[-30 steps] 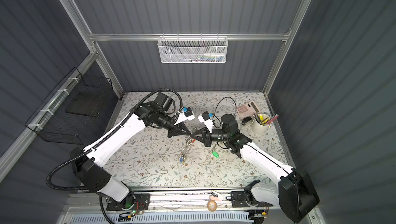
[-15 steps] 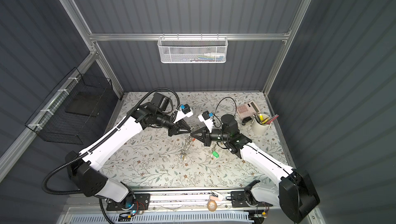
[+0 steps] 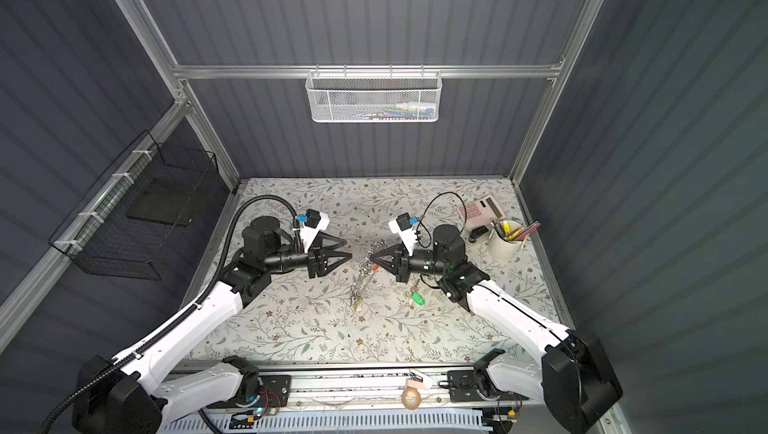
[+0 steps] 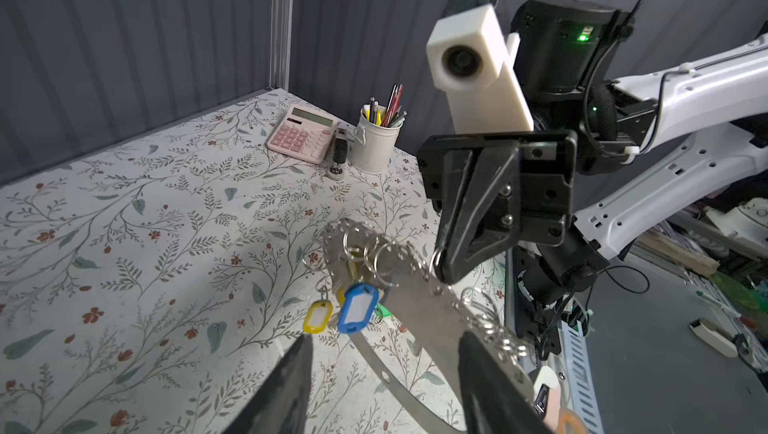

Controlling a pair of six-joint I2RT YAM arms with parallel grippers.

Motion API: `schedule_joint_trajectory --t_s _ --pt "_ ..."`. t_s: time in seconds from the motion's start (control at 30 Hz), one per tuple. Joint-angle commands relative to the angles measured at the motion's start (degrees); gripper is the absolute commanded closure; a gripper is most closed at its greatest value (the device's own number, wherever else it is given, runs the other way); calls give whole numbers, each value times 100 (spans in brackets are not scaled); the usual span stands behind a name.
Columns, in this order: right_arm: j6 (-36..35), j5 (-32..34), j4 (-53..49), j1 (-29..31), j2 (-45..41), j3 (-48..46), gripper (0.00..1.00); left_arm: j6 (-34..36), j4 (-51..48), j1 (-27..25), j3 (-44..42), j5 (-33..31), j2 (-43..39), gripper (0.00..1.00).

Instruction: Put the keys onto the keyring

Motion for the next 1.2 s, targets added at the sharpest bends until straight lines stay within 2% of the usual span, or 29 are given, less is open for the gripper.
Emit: schedule_joint_trajectory --t_s 0.0,0.13,0.3,0.5,0.77,1.17 --pt "371 180 780 -27 -198 -84 100 -870 1714 -4 -355 -43 30 50" --pt "577 270 1089 -25 -156 -144 100 -1487 2808 -38 -690 126 334 55" --pt "869 627 1324 -25 -106 -201 100 -2332 4496 -193 -1312 -123 570 59" --pt "1019 829 1259 6 -70 -124 100 -2107 4516 -427 -1514 -595 588 65" --pt "1247 692 1382 80 108 -22 100 -2615 5655 -713 -1652 -949 1031 65" --pt "1387 502 1506 114 258 40 100 -3099 6428 -801 -1610 -658 1618 65"
